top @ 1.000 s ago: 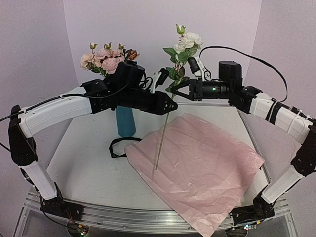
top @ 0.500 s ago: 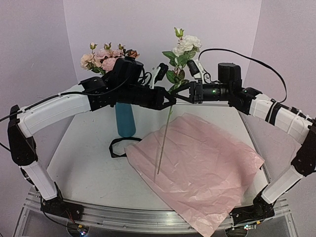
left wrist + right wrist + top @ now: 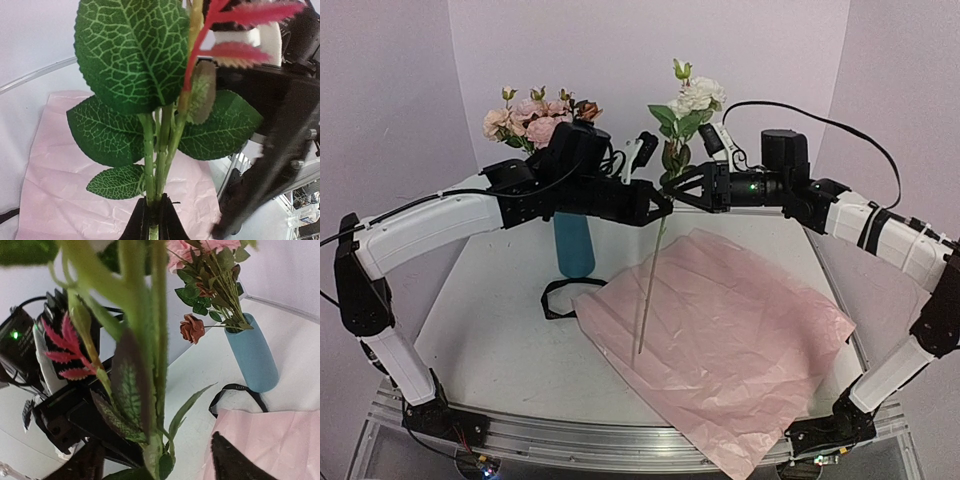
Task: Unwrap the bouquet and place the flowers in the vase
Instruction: Insert the fake flower into the vase, then reset both arms
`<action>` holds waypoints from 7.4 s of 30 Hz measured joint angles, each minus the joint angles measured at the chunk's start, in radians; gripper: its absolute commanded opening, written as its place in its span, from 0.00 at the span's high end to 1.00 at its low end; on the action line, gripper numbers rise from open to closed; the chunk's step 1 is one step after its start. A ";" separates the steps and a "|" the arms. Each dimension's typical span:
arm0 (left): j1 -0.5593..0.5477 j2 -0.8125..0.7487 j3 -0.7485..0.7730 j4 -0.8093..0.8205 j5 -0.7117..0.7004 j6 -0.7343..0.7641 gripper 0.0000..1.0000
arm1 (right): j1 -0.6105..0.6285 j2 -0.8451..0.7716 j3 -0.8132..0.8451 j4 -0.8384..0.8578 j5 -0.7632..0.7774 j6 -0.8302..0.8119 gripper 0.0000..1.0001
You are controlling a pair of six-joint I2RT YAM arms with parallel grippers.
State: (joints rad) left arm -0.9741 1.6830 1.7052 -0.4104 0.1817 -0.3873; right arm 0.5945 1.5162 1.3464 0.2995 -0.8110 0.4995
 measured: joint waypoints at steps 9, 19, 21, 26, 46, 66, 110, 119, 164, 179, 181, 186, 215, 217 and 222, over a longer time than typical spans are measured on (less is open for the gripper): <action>0.000 -0.098 -0.102 -0.011 -0.212 0.042 1.00 | 0.000 -0.049 -0.051 -0.001 0.103 -0.001 0.02; 0.000 -0.426 -0.273 -0.011 -0.499 0.068 1.00 | 0.000 -0.098 -0.086 -0.004 0.255 -0.013 0.02; 0.000 -0.471 -0.273 -0.007 -0.543 0.080 1.00 | 0.000 -0.097 -0.085 -0.006 0.265 -0.020 0.02; 0.000 -0.532 -0.278 0.001 -0.675 0.135 1.00 | 0.000 -0.067 -0.047 -0.013 0.274 -0.033 0.02; 0.312 -0.484 -0.482 0.592 -0.620 0.494 1.00 | -0.005 -0.008 0.037 -0.016 0.283 -0.107 0.02; 0.321 -0.290 -0.442 0.921 -0.506 0.597 1.00 | -0.016 -0.008 0.048 -0.017 0.310 -0.174 0.02; 0.322 -0.240 -0.594 0.849 -0.569 0.340 0.71 | -0.073 0.049 0.076 -0.017 0.221 -0.155 0.02; 0.322 -0.180 -0.524 0.670 -0.558 0.254 0.70 | -0.076 0.056 0.082 -0.017 0.202 -0.135 0.02; 0.326 -0.319 -0.484 0.125 -0.536 -0.009 0.18 | -0.142 0.096 0.064 -0.032 0.277 -0.034 0.02; 0.353 -0.376 -0.615 0.008 -0.528 -0.191 0.01 | -0.229 0.033 -0.053 -0.105 0.456 -0.072 0.02; 0.360 -0.391 -0.630 -0.005 -0.529 -0.216 0.01 | -0.229 0.010 -0.081 -0.114 0.513 -0.093 0.02; 0.369 -0.445 -0.676 -0.011 -0.528 -0.264 0.01 | -0.229 -0.052 -0.148 -0.124 0.635 -0.151 0.02; 0.709 -0.374 -0.980 0.393 -0.562 -0.200 0.00 | -0.534 -0.210 -0.700 0.240 0.736 -0.465 0.02; 0.712 -0.342 -0.979 0.426 -0.620 -0.156 0.00 | -0.544 -0.215 -0.763 0.298 0.737 -0.488 0.02; 0.722 -0.308 -1.006 0.540 -0.735 -0.067 0.01 | -0.545 -0.189 -0.871 0.450 0.739 -0.508 0.02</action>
State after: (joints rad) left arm -0.2523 1.3751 0.6993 0.1299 -0.5531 -0.4546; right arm 0.0499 1.3271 0.4759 0.7491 -0.0723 -0.0081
